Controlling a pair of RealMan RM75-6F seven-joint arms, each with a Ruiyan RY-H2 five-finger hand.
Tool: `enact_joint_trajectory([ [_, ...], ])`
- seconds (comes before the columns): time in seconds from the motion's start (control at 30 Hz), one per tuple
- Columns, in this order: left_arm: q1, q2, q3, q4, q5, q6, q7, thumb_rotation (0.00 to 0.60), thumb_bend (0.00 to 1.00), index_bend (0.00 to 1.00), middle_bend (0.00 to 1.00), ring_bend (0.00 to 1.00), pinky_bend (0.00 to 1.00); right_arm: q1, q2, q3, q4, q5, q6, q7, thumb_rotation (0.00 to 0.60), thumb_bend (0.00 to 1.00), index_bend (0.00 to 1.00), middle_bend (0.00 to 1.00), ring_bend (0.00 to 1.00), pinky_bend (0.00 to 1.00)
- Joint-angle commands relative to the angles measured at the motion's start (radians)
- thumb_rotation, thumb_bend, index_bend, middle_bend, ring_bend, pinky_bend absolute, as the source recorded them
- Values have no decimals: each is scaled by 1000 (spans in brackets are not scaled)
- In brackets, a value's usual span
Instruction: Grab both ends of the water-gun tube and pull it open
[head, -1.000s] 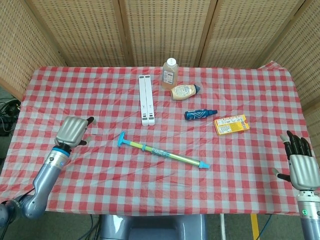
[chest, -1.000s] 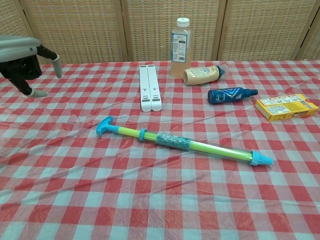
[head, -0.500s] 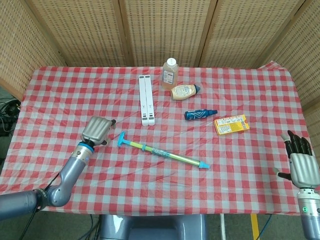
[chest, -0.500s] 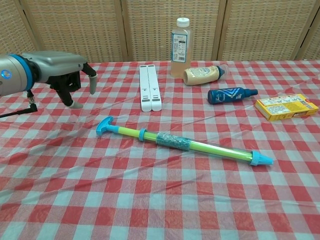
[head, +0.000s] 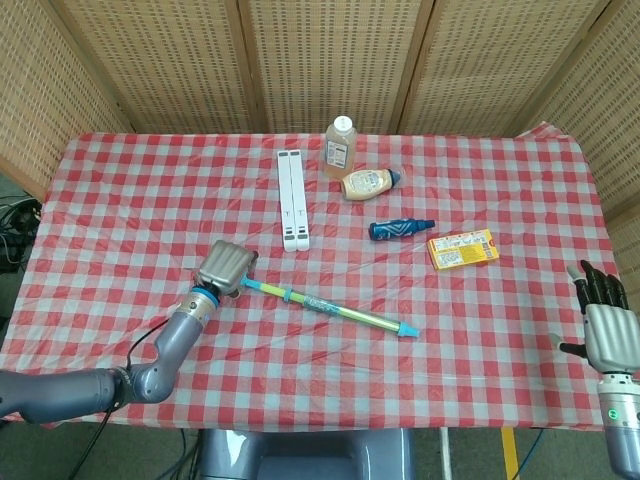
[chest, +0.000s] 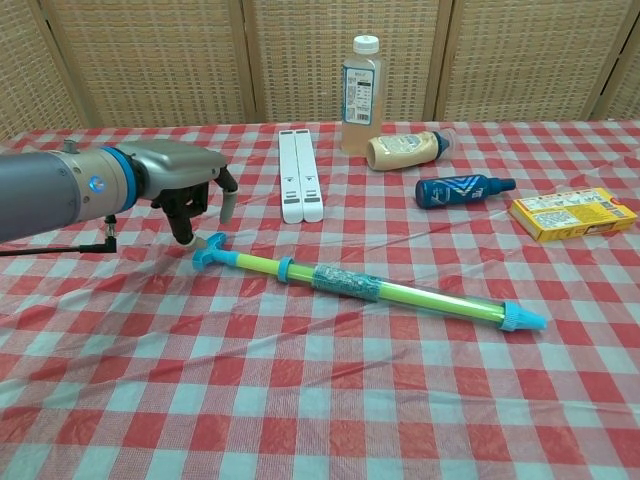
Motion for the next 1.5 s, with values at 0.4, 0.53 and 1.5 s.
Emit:
enact_joint_trajectory([
  [0.4,-49,-48,36,48,-55,5,7,600,277,445,894,837,721,0,3,-1,2,1,-3,17,600,84,49,0,0,0],
  [0.53,-64,-74,48,84,-73,-3,9,600,277,450,894,837,721,1,4,0,4,3,-7,23,600,84,49,0,0,0],
  [1.5,-40,-70,55,70,-38,122,-34,600,593,851,921,865,741,-3,10,-8,-15,-27,20,37,600,84,58,0,0,0],
])
